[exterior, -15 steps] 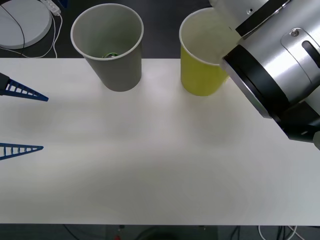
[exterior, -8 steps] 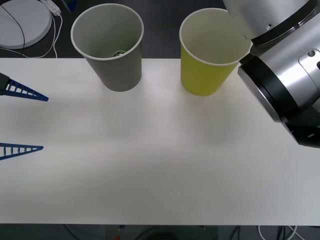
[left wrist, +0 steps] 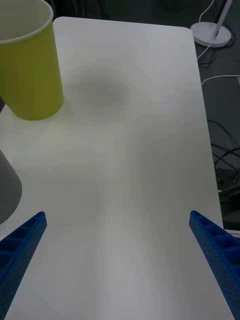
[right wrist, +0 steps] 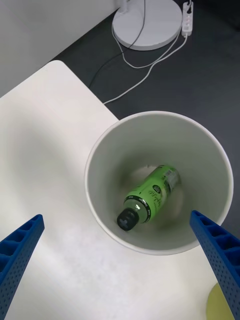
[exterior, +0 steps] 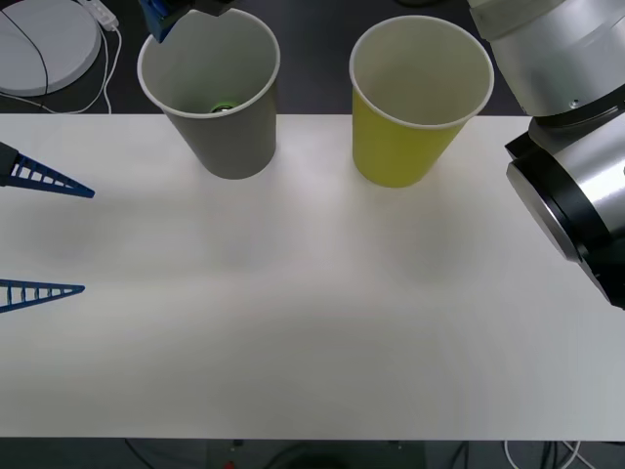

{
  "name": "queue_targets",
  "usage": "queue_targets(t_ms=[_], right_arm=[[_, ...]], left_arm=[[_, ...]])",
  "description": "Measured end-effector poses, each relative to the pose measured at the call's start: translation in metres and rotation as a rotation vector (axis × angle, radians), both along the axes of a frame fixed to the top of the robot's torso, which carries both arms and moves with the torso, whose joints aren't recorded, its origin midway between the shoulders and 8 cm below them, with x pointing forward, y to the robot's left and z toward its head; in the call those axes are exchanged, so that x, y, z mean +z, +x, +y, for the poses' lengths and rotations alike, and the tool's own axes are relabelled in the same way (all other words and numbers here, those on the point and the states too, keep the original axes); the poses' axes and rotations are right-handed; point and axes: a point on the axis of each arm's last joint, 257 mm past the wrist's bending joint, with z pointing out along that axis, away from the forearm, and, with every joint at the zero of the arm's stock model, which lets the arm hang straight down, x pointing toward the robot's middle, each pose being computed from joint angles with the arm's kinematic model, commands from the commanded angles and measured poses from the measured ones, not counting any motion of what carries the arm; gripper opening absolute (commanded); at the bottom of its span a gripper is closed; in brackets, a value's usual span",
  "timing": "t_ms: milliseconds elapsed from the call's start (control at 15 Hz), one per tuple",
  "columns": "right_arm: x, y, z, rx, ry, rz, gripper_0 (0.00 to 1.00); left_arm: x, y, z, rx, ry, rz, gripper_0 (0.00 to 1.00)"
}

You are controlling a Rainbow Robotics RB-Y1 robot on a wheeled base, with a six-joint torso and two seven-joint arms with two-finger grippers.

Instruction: Put the can into the green bin and the plastic bottle into the gray bin

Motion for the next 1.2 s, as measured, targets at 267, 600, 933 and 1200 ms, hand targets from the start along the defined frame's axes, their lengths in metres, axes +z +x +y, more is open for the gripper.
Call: queue_targets(t_ms=[267, 600, 933, 1200], right_arm=[[-0.008, -0.015, -0.012, 0.054, 0.002, -0.019, 1.0], [-0.029, -0.036, -0.033, 0.123, -0.019, -0.064, 1.0], [-0.05, -0.055, -0.056, 0.205, -0.038, -0.087, 1.0], [-0.067, -0.078, -0.077, 0.274, -0.038, -0.077, 1.0]], left_arm=[[0.0, 0.0, 0.0, 0.0, 0.0, 0.0, 1.0], [0.0, 0.0, 0.0, 0.0, 0.0, 0.0, 1.0], [0.0, 0.0, 0.0, 0.0, 0.0, 0.0, 1.0], [0.0, 0.0, 0.0, 0.0, 0.0, 0.0, 1.0]])
